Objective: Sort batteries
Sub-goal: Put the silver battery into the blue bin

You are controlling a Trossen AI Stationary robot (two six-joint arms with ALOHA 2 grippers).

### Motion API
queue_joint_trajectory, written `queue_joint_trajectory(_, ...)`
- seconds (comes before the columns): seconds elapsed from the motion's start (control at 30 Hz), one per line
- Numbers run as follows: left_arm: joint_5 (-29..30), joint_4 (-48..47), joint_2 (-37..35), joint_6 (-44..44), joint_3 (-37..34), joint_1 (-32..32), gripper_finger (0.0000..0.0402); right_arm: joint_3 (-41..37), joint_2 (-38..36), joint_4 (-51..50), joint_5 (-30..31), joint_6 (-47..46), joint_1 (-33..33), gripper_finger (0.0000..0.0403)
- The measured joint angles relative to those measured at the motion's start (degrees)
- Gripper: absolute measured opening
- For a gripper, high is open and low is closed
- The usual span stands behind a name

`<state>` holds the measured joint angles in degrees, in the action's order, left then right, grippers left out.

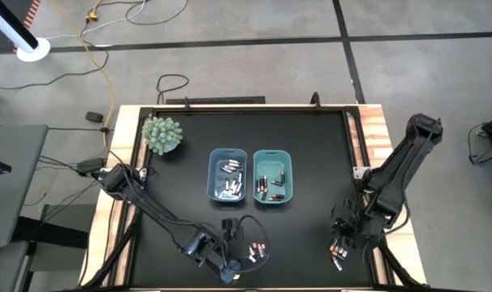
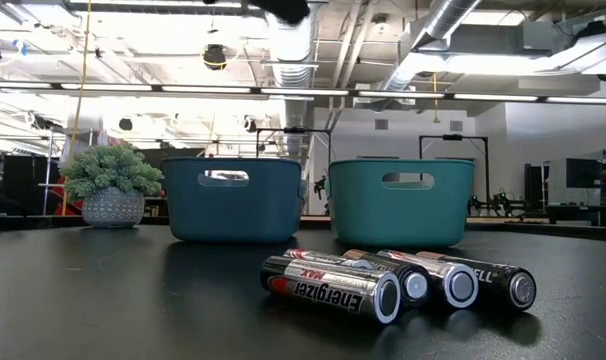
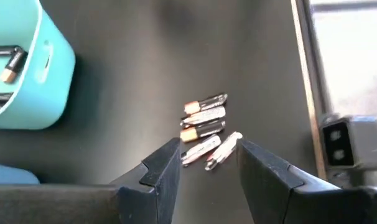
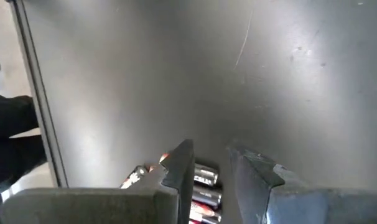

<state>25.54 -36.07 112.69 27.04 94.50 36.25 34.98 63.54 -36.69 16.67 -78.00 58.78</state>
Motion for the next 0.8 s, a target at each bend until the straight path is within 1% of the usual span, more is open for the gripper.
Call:
queue_joint_trajectory(0.2,-1.8,3.8,5.7,-0.9,-0.1,0.3,0.0148,0.0,4.6,4.0,0.0,0.0,0.0,0.0118)
queue_joint_trajectory(0.37,-1.8,5.9,9.1,-1.3,0.0,0.4,0.0148,0.0,7.2,6.7,-0.1,0.0,0.0,0.0118)
queue_joint_trajectory(0.6,-1.8,4.7,9.2,-3.2,0.0,0.0,0.0148,0.0,8.9,8.3,-0.1,0.0,0.0,0.0118)
queue_joint_trajectory(0.7,-3.5,5.1,9.9,-2.9,-1.0,-0.5,0.0148,0.0,8.8,8.6,-0.1,-0.2,0.0,0.0118)
queue_joint_trajectory(0.8,-4.6,3.3,10.8,-2.3,-1.3,-0.6,0.0148,0.0,8.8,8.7,-0.1,-0.6,0.0,0.0118)
